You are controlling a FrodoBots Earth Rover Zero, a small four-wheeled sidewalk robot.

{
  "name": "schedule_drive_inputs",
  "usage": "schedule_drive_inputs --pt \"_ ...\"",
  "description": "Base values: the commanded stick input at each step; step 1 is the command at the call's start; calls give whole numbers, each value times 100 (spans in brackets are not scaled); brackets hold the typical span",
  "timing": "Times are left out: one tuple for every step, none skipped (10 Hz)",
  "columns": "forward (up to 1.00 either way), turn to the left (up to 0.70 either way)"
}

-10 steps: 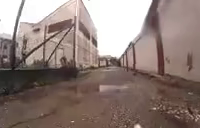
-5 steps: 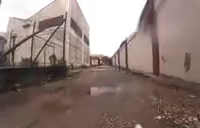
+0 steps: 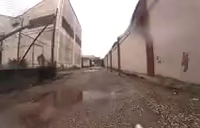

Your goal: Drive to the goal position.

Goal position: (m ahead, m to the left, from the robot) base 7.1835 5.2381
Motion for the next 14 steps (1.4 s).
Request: schedule_drive_inputs --pt "70 12" --pt "70 12" --pt "70 12" --pt "70 12" --pt "70 12" --pt "70 12" --pt "70 12" --pt "70 12" --pt "70 12" --pt "70 12" --pt "70 12" --pt "70 12" --pt "70 12" --pt "70 12"
